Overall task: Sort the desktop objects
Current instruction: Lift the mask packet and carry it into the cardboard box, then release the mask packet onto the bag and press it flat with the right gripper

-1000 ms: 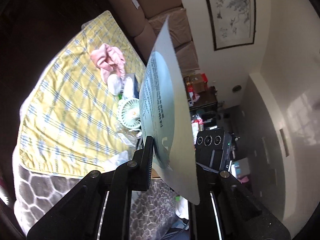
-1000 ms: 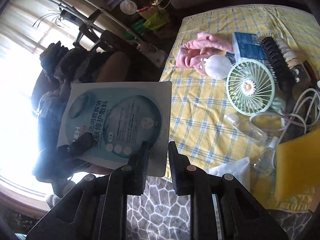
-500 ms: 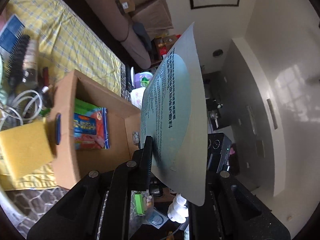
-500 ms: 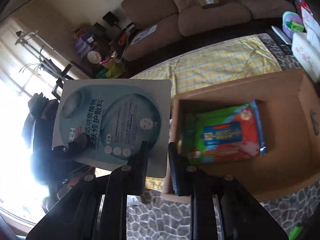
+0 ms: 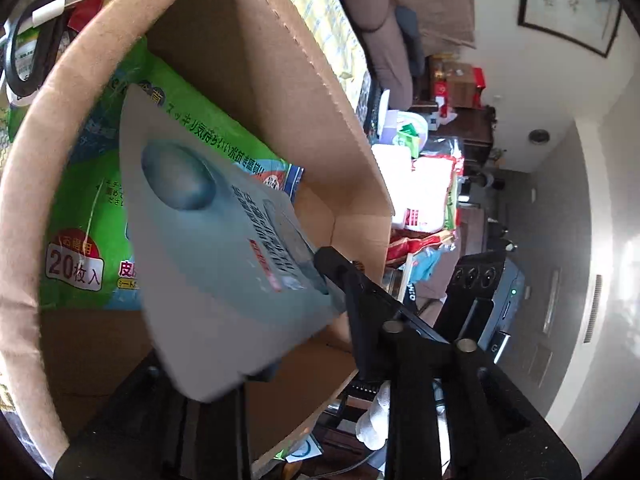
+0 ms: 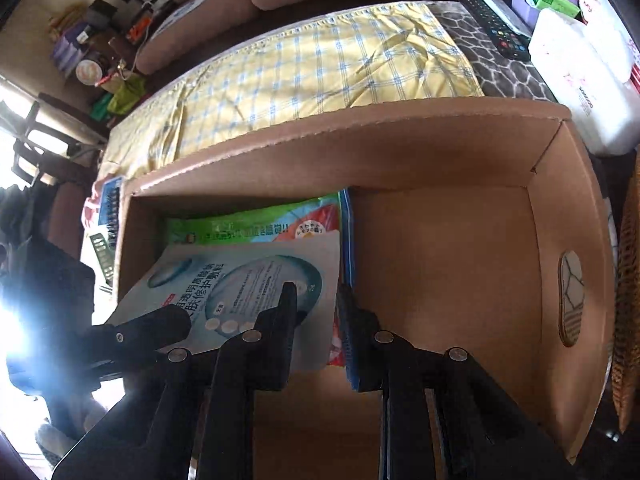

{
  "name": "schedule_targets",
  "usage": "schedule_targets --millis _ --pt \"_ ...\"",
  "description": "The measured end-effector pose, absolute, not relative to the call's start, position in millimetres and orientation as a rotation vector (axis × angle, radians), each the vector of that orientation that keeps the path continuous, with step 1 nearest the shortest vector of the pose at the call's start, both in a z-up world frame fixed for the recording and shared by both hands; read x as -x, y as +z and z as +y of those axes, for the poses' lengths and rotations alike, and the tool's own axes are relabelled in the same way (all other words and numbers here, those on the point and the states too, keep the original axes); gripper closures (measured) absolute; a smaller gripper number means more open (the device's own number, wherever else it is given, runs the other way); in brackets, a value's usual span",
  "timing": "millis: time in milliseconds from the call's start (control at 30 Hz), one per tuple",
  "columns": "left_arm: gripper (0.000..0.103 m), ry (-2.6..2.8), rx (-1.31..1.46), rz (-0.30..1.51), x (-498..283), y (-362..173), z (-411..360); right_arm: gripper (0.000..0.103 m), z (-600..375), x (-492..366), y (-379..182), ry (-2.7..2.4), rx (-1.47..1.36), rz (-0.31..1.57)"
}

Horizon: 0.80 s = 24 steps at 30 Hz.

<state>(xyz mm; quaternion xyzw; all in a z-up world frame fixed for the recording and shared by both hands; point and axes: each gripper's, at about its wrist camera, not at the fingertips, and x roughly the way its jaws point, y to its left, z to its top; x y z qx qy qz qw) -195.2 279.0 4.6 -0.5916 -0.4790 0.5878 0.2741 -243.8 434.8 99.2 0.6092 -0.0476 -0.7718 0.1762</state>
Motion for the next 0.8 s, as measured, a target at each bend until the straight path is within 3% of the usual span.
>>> schedule_targets --millis 67,333,400,567,633,700,800 --pt "0.032 1.576 1.650 -1.273 197.7 5.3 284.2 0.081 426.4 244.6 90.3 -2.169 -1.744 -0.096" --pt "0.019 1.628 1.632 -1.087 189.2 60.7 252.2 0.079 423.3 232.5 81.4 -2.212 -1.767 -0.068" --pt "0.007 1.663 1.618 -1.062 186.7 71.7 234.9 0.072 429.4 229.9 85.3 -2.222 -1.761 -0.103" --pt "0.010 1.650 1.689 -1.117 191.2 60.1 222.2 0.072 437.1 209.8 116.4 -2.219 -1.683 -0.159" --pt "0.011 1.663 1.649 -1.117 187.6 67.7 220.8 0.070 435.2 197.5 130.0 -2.213 -1.646 -0.102" --pt "0.011 1.678 1.619 -1.083 184.1 73.8 220.8 0.061 431.1 192.2 131.9 -2.227 -1.658 -0.023" --pt "0.011 1.714 1.588 -0.979 178.9 90.0 217.8 0.060 424.8 196.2 113.8 -2.213 -1.769 0.082"
